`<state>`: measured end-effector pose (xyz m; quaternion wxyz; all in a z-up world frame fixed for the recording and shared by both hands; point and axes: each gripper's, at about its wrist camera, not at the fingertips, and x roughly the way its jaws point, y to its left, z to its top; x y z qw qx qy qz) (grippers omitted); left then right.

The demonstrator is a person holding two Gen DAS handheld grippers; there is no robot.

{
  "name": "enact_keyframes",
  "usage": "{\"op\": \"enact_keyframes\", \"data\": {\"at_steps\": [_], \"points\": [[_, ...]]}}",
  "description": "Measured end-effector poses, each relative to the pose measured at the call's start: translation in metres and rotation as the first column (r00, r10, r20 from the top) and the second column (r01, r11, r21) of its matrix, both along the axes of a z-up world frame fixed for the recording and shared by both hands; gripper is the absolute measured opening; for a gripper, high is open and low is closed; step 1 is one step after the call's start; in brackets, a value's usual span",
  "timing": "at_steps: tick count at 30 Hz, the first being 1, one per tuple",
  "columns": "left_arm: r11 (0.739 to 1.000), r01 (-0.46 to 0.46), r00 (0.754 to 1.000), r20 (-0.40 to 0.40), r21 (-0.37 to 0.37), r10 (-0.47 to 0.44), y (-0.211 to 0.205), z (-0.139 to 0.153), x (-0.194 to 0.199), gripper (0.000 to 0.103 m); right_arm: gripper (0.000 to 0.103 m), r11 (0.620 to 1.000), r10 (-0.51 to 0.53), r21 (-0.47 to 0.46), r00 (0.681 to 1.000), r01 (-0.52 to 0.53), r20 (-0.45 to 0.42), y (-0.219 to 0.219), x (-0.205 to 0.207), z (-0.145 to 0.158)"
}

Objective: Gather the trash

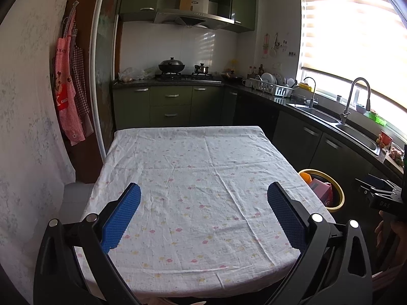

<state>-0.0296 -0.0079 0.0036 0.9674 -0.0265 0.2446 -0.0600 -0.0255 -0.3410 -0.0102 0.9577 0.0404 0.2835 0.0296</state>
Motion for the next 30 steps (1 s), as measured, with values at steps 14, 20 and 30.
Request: {"op": "enact_keyframes", "data": {"at_steps": [14, 20, 30], "points": [[1.000, 0.002, 1.000, 0.009, -0.005, -0.002, 0.0011, 0.0021, -0.0018, 0.098, 0.096, 1.000, 0.009, -0.003, 1.000, -0.009, -0.007, 0.0022, 0.0026, -0.0006], [1.000, 0.002, 1.000, -0.004, -0.009, -0.002, 0.0011, 0.0012, 0.0004, 0.098, 0.096, 1.000, 0.008, -0.003, 1.000, -0.008, -0.008, 0.0024, 0.0026, -0.0004], [1.000, -0.001, 1.000, -0.023, 0.000, 0.001, -0.0023, -0.0028, 0.0074, 0.098, 0.096, 1.000, 0.009, -0.002, 1.000, -0.009, -0.010, 0.0027, 0.0027, -0.0003]]}}
